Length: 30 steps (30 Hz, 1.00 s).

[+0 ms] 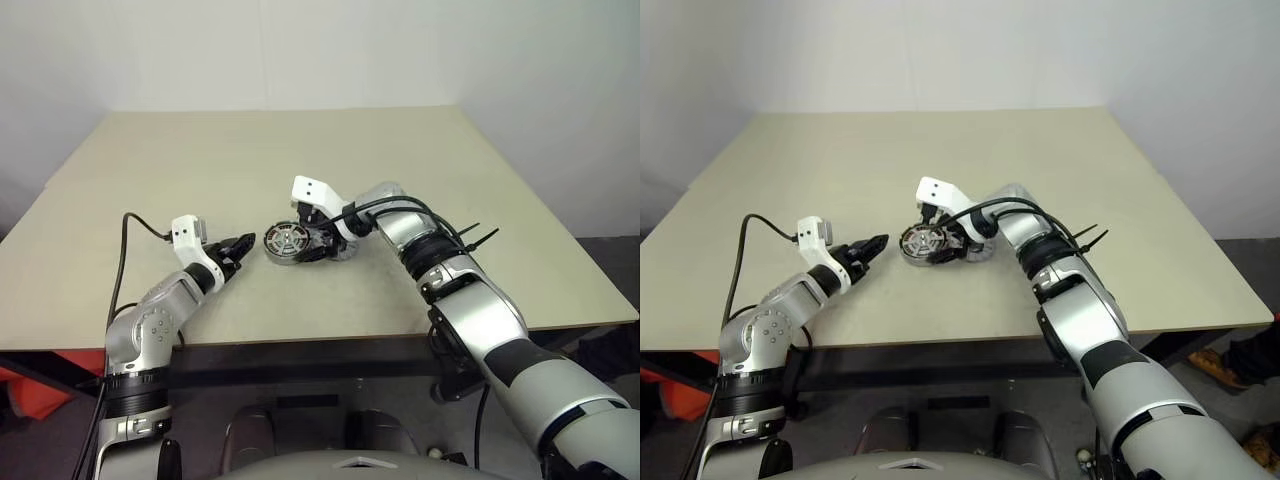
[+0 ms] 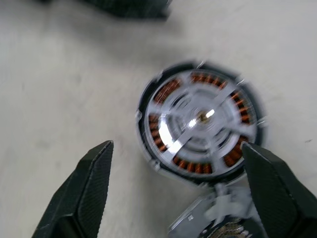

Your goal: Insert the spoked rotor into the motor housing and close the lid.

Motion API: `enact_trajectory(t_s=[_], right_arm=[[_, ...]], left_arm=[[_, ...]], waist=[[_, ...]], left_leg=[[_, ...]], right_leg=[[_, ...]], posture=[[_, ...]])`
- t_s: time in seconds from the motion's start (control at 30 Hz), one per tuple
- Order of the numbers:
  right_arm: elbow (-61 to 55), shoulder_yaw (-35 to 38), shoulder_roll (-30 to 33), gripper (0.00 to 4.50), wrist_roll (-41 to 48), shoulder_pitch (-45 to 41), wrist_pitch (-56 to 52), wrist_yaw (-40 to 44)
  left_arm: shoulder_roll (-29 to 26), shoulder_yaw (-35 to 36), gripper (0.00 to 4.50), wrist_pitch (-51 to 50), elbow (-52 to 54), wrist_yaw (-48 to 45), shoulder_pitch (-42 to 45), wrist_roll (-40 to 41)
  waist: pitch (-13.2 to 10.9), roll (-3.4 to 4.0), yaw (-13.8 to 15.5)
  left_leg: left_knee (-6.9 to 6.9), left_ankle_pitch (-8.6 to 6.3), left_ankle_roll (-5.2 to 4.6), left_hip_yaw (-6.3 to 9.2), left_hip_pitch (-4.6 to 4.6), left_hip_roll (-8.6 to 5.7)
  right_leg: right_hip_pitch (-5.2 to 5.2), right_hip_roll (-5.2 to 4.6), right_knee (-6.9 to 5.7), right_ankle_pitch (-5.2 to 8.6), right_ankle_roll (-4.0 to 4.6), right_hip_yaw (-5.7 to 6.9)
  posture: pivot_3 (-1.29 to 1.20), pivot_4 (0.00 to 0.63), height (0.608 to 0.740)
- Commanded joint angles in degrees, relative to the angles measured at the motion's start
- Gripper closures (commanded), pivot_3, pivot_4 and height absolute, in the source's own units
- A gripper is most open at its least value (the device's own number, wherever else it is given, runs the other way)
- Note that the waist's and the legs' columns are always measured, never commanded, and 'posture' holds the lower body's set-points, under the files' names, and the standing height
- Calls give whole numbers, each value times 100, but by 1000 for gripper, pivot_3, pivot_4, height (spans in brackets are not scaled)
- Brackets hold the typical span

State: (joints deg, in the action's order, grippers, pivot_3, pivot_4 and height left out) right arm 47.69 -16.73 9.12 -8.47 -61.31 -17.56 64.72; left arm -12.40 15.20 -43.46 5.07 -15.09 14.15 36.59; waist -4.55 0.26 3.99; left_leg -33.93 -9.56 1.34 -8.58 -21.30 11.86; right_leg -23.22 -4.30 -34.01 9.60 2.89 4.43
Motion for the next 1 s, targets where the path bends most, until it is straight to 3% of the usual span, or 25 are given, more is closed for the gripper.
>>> enact_trajectory(t_s=[0.03,0.17,0.37,0.53,0.73,1.0], right_arm=[[-530,708,-87,35,602,80,-466,-563],[-1269,1517,-155,35,1343,469,-1616,-1137],[-3137,2807,30,35,3025,1217,-5394,-1507],[-3969,3412,154,35,3667,1911,-7287,-1914],[-4107,3276,215,35,4078,2607,-7494,-2614],[-3394,3595,-118,35,3804,2375,-6962,-3408]], left_arm=[[-100,-82,1788,307,221,-174,69,-110],[-158,-101,1788,374,231,-278,47,-136],[-268,-172,1788,313,18,-399,145,-194],[-275,-310,1788,308,-178,-492,265,-259],[-252,-385,1788,303,-247,-531,315,-301],[-278,-389,1788,275,-161,-495,232,-310]], waist=[[0,0,2],[0,-1,9],[1,0,79],[5,3,194],[8,6,210],[9,7,199]], left_leg=[[0,0,0,0,0,0],[3,1,1,0,8,-2],[12,5,9,-1,22,-4],[39,17,28,-2,44,-5],[74,35,54,-3,56,-8],[75,39,61,-2,55,-10]], right_leg=[[0,0,0,0,0,0],[7,0,0,0,0,-2],[18,0,1,0,-1,-4],[23,1,5,3,-6,-4],[25,1,30,4,-11,0],[23,1,37,5,-14,11]], posture=[[0,0,740],[0,0,740],[0,0,740],[0,0,740],[0,0,740],[0,0,740]])
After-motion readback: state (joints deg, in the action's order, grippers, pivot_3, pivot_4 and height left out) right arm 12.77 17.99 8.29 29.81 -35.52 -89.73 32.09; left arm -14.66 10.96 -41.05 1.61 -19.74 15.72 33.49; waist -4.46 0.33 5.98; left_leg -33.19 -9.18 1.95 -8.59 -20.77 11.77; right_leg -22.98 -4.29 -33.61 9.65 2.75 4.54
